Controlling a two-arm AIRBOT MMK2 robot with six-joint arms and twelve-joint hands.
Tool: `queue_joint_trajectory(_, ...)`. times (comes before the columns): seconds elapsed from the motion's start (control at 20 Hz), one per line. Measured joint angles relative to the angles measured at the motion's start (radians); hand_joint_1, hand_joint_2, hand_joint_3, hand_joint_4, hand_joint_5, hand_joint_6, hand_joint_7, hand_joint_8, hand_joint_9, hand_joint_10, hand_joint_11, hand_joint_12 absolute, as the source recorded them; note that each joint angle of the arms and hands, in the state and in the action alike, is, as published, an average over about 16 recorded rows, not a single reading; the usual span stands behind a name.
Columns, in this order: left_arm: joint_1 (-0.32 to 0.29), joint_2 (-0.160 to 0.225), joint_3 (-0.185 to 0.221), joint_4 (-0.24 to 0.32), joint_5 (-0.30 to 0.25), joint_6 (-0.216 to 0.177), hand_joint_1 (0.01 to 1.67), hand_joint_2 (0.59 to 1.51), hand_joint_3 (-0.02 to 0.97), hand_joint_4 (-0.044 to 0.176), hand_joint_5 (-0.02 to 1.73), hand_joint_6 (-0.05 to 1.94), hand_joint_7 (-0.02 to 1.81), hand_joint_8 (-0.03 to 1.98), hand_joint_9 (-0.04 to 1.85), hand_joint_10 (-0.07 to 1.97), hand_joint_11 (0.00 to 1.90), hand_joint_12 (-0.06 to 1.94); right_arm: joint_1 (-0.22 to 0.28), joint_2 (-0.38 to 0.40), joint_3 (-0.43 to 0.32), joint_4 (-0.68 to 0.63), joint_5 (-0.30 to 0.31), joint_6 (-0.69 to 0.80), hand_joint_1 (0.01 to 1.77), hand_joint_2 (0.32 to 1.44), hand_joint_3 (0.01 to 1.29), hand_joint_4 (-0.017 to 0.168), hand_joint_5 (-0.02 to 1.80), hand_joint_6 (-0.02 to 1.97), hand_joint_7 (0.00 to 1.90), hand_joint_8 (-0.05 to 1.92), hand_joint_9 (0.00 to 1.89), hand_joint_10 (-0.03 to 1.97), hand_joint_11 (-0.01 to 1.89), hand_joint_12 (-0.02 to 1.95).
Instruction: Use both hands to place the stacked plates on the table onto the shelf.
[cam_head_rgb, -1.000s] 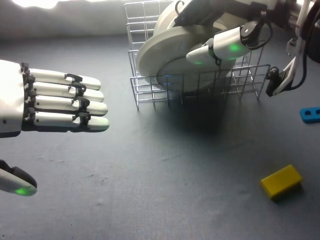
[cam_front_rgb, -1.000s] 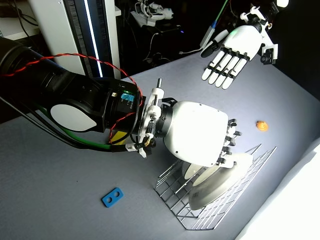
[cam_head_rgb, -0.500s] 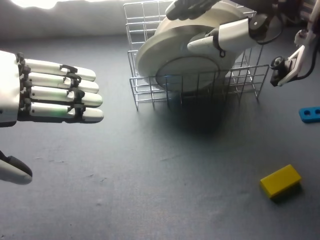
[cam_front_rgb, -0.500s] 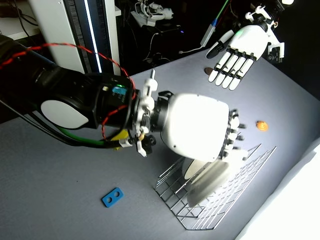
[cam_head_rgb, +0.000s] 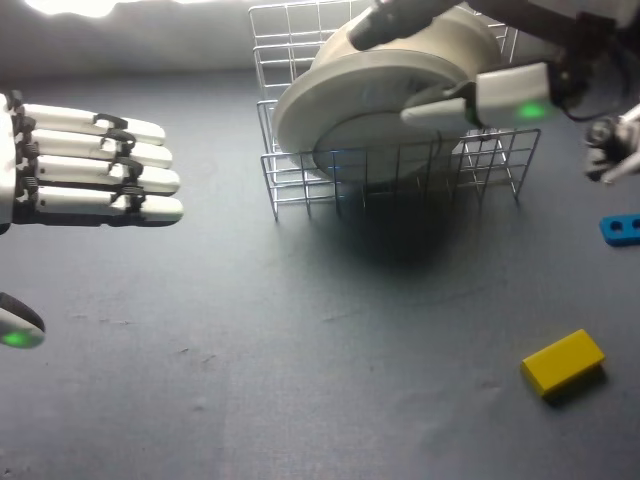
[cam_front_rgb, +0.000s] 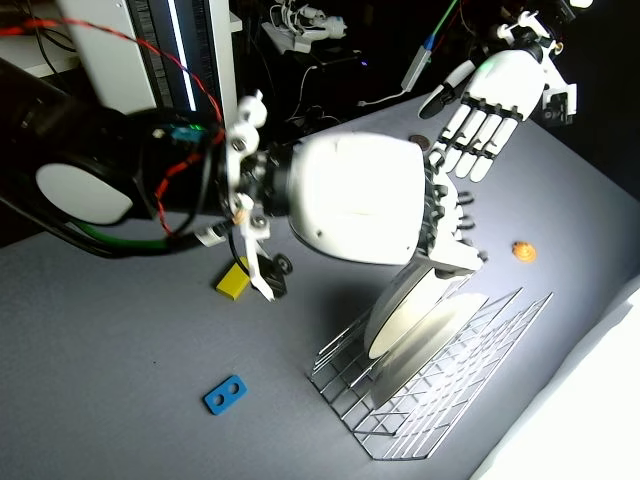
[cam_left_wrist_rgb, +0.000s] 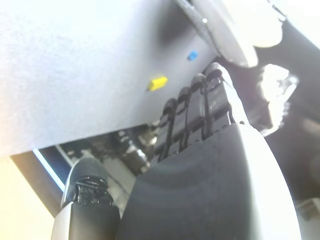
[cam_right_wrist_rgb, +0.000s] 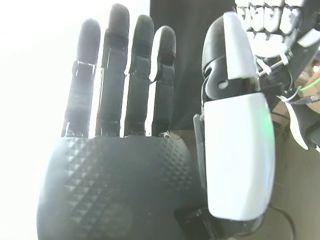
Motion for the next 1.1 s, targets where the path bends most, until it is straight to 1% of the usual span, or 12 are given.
queue_joint_trajectory(0.2, 0.024, -0.012, 0.047, -0.024, -0.009, -0.001, 0.02, 1.187, 0.009, 0.003, 0.02, 0.01, 0.02, 0.01, 0.02, 0.01, 0.01, 0.00, -0.018, 0.076, -0.067, 0.018, -0.009, -0.043, 1.00, 1.02, 0.02, -0.003, 0.82, 0.04, 0.89, 0.01, 0.91, 0.01, 0.39, 1.26)
queue_joint_trajectory(0.4, 0.046, -0.023, 0.084, -0.046, -0.021, -0.002, 0.02, 1.187, 0.009, 0.003, 0.02, 0.01, 0.02, 0.01, 0.02, 0.01, 0.01, 0.00, -0.039, 0.139, -0.113, 0.030, -0.028, -0.063, 0.97, 1.02, 0.02, -0.003, 0.83, 0.04, 0.91, 0.01, 0.92, 0.01, 0.42, 1.26)
queue_joint_trajectory(0.55, 0.057, -0.028, 0.100, -0.061, -0.029, -0.002, 0.02, 1.187, 0.009, 0.003, 0.03, 0.01, 0.03, 0.01, 0.03, 0.01, 0.02, 0.01, -0.055, 0.173, -0.133, 0.031, -0.042, -0.071, 0.94, 1.02, 0.02, -0.003, 0.85, 0.04, 0.93, 0.01, 0.94, 0.02, 0.43, 1.26)
queue_joint_trajectory(0.7, 0.064, -0.031, 0.107, -0.070, -0.037, -0.002, 0.02, 1.194, 0.009, 0.003, 0.05, 0.01, 0.06, 0.01, 0.05, 0.01, 0.02, 0.07, -0.071, 0.193, -0.144, 0.032, -0.053, -0.077, 0.88, 1.04, 0.02, -0.003, 0.88, 0.04, 0.96, 0.01, 0.96, 0.02, 0.44, 1.26)
queue_joint_trajectory(0.8, 0.065, -0.031, 0.109, -0.073, -0.040, -0.002, 0.02, 1.199, 0.009, 0.003, 0.07, 0.01, 0.09, 0.01, 0.08, 0.01, 0.02, 0.15, -0.080, 0.200, -0.147, 0.032, -0.057, -0.082, 0.84, 1.05, 0.02, -0.003, 0.90, 0.04, 0.98, 0.01, 0.97, 0.03, 0.44, 1.26)
queue_joint_trajectory(0.9, 0.067, -0.031, 0.108, -0.077, -0.044, -0.002, 0.02, 1.206, 0.009, 0.003, 0.12, 0.01, 0.16, 0.03, 0.13, 0.05, 0.03, 0.29, -0.090, 0.203, -0.149, 0.032, -0.057, -0.086, 0.79, 1.06, 0.02, -0.003, 0.92, 0.06, 1.00, 0.05, 0.98, 0.11, 0.47, 1.28)
queue_joint_trajectory(1.0, 0.069, -0.030, 0.107, -0.080, -0.047, -0.003, 0.02, 1.216, 0.009, 0.003, 0.17, 0.10, 0.22, 0.14, 0.19, 0.22, 0.06, 0.53, -0.099, 0.205, -0.151, 0.032, -0.055, -0.091, 0.74, 1.06, 0.02, -0.003, 0.92, 0.18, 1.00, 0.19, 0.97, 0.31, 0.50, 1.36)
queue_joint_trajectory(1.1, 0.071, -0.029, 0.106, -0.084, -0.048, -0.003, 0.02, 1.228, 0.010, 0.002, 0.26, 0.30, 0.32, 0.37, 0.29, 0.46, 0.16, 0.76, -0.106, 0.205, -0.153, 0.032, -0.051, -0.096, 0.67, 1.07, 0.02, -0.003, 0.92, 0.40, 0.99, 0.42, 0.97, 0.54, 0.57, 1.45)
